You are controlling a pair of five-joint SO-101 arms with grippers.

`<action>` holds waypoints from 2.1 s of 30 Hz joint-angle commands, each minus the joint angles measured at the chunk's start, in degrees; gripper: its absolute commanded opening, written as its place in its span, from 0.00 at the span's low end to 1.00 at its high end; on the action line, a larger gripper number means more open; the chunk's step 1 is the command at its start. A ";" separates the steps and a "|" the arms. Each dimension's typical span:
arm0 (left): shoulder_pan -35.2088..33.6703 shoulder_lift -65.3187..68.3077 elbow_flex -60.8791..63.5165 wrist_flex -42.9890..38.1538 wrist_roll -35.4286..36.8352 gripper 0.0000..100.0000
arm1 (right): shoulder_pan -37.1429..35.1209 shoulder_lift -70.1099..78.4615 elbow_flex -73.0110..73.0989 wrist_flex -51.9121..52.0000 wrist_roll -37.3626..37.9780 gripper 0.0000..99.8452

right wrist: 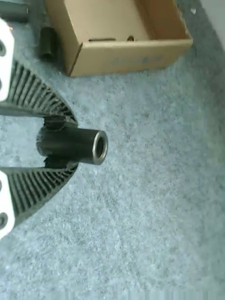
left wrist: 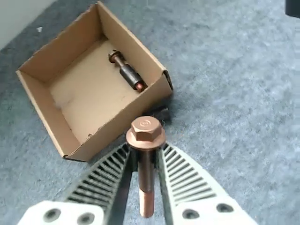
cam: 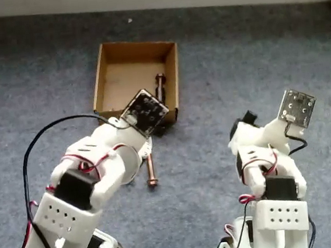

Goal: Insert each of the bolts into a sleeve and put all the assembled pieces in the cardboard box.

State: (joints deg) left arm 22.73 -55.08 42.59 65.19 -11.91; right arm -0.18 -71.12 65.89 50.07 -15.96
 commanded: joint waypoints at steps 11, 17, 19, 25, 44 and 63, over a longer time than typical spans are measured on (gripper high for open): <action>-7.16 -22.99 17.80 -13.19 15.65 0.01 | -20.44 -8.57 5.85 -4.88 4.75 0.00; -7.16 -32.75 22.20 -17.05 18.46 0.01 | -28.88 -8.66 10.42 -13.41 9.14 0.00; -7.25 -36.18 22.64 -17.14 19.34 0.01 | -30.64 -8.66 12.62 -17.63 10.37 0.00; -7.16 -43.21 22.64 -17.23 23.12 0.01 | -34.42 -8.66 19.82 -29.85 13.63 0.00; -1.36 -46.64 26.51 -18.64 26.99 0.01 | -45.85 -8.66 34.51 -55.78 23.03 0.00; -1.63 -46.73 24.75 -22.07 27.34 0.01 | -49.01 -8.40 36.35 -55.25 23.21 0.00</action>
State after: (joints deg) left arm 20.26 -101.23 70.73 44.97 14.81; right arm -47.82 -78.77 96.04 -3.91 6.46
